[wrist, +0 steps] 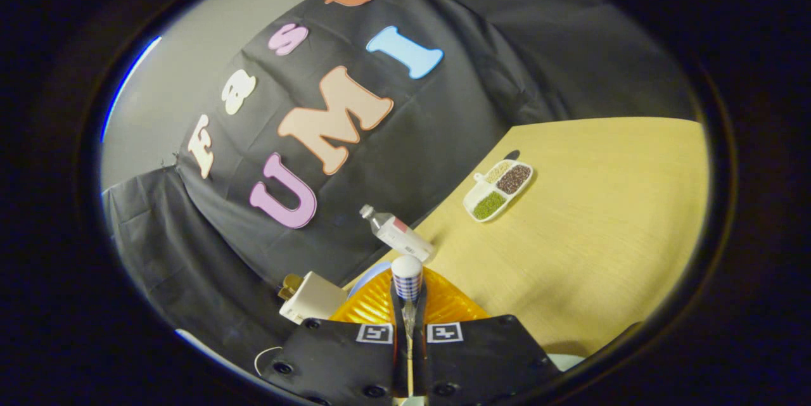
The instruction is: Take the plate from the dish rack, then take the spoon from the basket and place it into the plate.
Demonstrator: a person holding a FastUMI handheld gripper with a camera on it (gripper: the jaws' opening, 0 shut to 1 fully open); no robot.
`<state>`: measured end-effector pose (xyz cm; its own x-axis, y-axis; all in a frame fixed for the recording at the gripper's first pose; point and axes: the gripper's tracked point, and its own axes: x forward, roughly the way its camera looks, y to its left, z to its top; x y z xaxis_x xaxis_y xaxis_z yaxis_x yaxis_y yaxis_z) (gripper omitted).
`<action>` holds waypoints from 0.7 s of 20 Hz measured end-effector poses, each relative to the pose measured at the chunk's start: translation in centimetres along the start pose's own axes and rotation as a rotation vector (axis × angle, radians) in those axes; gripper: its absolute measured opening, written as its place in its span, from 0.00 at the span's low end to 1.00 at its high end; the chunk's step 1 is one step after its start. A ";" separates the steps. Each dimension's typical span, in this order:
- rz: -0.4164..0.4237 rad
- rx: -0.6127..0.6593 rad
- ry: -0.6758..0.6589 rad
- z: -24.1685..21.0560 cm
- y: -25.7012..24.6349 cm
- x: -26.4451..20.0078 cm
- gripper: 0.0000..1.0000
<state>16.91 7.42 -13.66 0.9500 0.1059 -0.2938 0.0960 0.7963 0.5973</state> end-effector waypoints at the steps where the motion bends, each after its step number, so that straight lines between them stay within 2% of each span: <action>1: 0.018 0.016 0.007 0.5 0.3 -0.5 0.06; 8: 0.158 0.060 0.067 1.8 2.2 -5.9 0.06; 14: 0.219 0.060 0.112 0.8 0.6 -11.0 0.05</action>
<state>6.77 6.29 -9.45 0.9114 0.3399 -0.2320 -0.0873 0.7107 0.6981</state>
